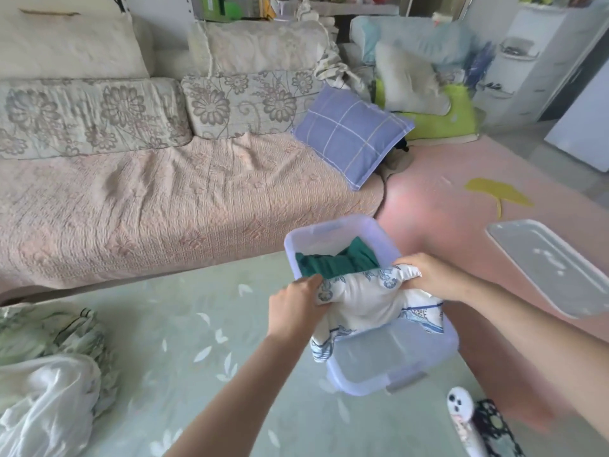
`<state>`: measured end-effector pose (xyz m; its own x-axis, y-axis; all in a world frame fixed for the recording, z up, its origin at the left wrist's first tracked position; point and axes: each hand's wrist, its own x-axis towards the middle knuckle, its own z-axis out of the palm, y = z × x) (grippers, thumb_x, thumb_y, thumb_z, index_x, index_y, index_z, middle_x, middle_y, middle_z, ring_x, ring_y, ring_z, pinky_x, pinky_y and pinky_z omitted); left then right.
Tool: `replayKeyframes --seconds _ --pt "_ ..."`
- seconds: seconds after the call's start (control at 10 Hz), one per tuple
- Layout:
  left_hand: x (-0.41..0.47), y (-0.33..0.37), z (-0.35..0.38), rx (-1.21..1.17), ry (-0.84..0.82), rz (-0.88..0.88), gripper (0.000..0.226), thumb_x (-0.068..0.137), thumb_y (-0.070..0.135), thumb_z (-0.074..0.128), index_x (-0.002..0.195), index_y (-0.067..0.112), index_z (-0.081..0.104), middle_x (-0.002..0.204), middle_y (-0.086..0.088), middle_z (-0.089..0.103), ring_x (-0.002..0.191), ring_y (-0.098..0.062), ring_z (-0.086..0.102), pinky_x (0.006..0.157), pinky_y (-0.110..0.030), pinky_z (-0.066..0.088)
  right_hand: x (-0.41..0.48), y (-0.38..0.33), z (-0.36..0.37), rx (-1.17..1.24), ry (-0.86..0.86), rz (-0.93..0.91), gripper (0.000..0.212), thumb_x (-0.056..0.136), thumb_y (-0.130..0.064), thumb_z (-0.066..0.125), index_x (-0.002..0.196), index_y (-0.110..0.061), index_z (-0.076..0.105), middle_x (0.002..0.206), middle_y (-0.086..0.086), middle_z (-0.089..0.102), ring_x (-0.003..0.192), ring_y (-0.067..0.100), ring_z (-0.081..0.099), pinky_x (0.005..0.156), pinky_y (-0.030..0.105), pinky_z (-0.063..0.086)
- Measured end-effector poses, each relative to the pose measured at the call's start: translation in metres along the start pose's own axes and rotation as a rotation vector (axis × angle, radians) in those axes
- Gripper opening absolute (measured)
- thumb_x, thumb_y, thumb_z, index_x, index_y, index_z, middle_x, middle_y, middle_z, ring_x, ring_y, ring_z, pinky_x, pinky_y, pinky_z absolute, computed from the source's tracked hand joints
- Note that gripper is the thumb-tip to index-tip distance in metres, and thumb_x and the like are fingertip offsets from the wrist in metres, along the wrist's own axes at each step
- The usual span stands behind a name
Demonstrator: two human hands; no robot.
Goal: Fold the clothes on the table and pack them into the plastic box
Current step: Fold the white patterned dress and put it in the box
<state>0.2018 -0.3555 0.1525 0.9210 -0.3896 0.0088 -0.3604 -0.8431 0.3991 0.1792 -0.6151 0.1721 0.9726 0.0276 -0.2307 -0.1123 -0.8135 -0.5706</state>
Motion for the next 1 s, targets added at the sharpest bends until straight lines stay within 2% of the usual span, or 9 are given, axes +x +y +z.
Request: replayKeyframes --seconds 0.1,0.2,0.3,0.4,0.5,0.6,0.7,0.8,1.0 --pt "0.014 0.023 0.032 0.073 -0.094 0.040 0.029 0.088 0.040 0.057 0.112 0.024 0.053 0.107 0.003 0.064 0.096 -0.024 0.061 0.067 -0.026 0.034 0.005 0.036 0.001 -0.039 -0.086 0.046 0.023 0.075 0.007 0.070 0.068 -0.012 0.060 0.064 -0.007 0.053 0.062 0.000 0.042 0.057 0.016 0.032" --pt "0.027 0.032 0.062 0.145 -0.176 0.079 0.030 0.090 0.039 0.056 0.115 0.022 0.052 0.113 0.002 0.062 0.102 -0.023 0.060 0.072 -0.028 0.037 0.017 0.066 0.012 -0.136 -0.140 0.018 0.032 0.078 0.000 0.065 0.064 -0.025 0.051 0.059 -0.011 0.043 0.067 0.009 0.042 0.057 0.019 0.028" --pt "0.035 0.035 0.089 0.250 -0.330 0.138 0.029 0.093 0.030 0.054 0.120 0.018 0.050 0.116 -0.003 0.060 0.106 -0.027 0.059 0.082 -0.032 0.042 0.026 0.084 0.026 -0.589 -0.214 0.019 0.026 0.088 -0.016 0.056 0.110 -0.029 0.061 0.072 -0.008 0.045 0.092 0.019 0.042 0.066 0.030 0.025" --pt "0.039 0.037 0.115 0.362 -0.491 0.151 0.031 0.091 0.018 0.059 0.120 0.015 0.048 0.114 -0.006 0.060 0.106 -0.028 0.059 0.079 -0.030 0.040 0.037 0.099 0.051 -0.721 -0.320 -0.030 0.046 0.090 -0.014 0.054 0.132 -0.030 0.050 0.101 0.005 0.063 0.110 0.022 0.042 0.069 0.030 0.024" --pt "0.041 0.039 0.137 0.424 -0.605 0.122 0.037 0.088 0.003 0.056 0.123 0.009 0.046 0.119 -0.008 0.059 0.110 -0.028 0.058 0.082 -0.030 0.042 0.045 0.100 0.073 -0.831 -0.391 -0.045 0.040 0.090 -0.011 0.054 0.129 -0.020 0.050 0.117 0.008 0.061 0.117 0.024 0.045 0.071 0.030 0.025" --pt "0.047 0.042 0.156 0.457 -0.648 0.080 0.045 0.086 0.002 0.059 0.127 0.006 0.042 0.124 -0.008 0.053 0.113 -0.027 0.057 0.078 -0.030 0.043 0.051 0.113 0.094 -0.754 -0.339 -0.077 0.026 0.078 -0.008 0.065 0.102 -0.014 0.060 0.095 0.007 0.064 0.095 0.018 0.058 0.059 0.029 0.031" --pt "0.053 0.039 0.170 0.514 -0.655 0.058 0.056 0.083 0.006 0.064 0.132 0.005 0.036 0.125 -0.008 0.048 0.112 -0.025 0.056 0.058 -0.027 0.036 0.061 0.138 0.115 -0.771 -0.301 -0.121 0.052 0.008 -0.010 0.083 0.053 -0.019 0.059 0.035 -0.005 0.044 0.032 0.013 0.045 0.040 0.015 0.018" --pt "0.054 0.035 0.186 0.614 -0.664 0.060 0.065 0.082 0.012 0.066 0.136 0.003 0.030 0.125 -0.009 0.046 0.111 -0.023 0.055 0.074 -0.026 0.041 0.062 0.155 0.124 -0.898 -0.254 -0.216 0.053 -0.002 -0.008 0.076 0.048 -0.016 0.059 0.028 -0.005 0.039 0.030 0.014 0.044 0.044 0.018 0.032" --pt "0.058 0.030 0.196 0.711 -0.638 0.034 0.059 0.080 0.017 0.067 0.129 0.005 0.038 0.110 -0.003 0.053 0.097 -0.021 0.054 0.084 -0.028 0.040 0.058 0.152 0.128 -1.090 -0.195 -0.205 0.041 0.028 -0.011 0.086 0.065 -0.010 0.067 0.063 0.002 0.060 0.075 0.023 0.051 0.073 0.030 0.031"
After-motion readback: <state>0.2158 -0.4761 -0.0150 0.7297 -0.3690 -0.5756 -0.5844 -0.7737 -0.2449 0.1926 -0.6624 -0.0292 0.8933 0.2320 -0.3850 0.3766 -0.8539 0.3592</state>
